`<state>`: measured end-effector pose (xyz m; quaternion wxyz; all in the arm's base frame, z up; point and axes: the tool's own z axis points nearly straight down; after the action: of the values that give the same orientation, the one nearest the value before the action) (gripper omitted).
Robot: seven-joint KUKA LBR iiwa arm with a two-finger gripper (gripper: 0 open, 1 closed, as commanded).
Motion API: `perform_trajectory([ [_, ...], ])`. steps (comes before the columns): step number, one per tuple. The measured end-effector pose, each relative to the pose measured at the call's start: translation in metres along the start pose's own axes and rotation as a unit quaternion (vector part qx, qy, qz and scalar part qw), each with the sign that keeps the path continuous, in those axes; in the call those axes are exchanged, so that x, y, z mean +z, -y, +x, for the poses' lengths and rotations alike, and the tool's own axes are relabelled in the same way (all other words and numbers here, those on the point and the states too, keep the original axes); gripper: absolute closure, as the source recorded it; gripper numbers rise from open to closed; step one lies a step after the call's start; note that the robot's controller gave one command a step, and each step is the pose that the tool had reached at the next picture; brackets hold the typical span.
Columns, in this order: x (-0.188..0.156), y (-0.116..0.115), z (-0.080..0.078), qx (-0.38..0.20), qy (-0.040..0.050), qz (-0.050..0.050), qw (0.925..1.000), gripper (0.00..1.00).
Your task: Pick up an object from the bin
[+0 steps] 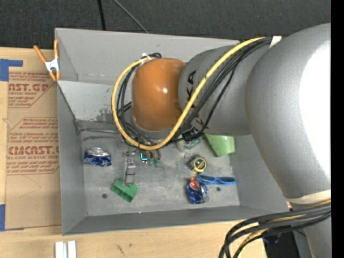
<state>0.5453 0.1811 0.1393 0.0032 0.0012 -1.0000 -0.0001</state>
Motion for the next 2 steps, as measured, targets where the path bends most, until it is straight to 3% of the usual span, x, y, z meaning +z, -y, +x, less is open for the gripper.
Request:
perform_trajectory([
  [1,0.072,-0.058,-0.025,0.081,0.0016,-0.001,0.9967,0.00],
  [2,0.037,-0.051,-0.028,0.087,0.0050,-0.002,0.9962,0.00],
])
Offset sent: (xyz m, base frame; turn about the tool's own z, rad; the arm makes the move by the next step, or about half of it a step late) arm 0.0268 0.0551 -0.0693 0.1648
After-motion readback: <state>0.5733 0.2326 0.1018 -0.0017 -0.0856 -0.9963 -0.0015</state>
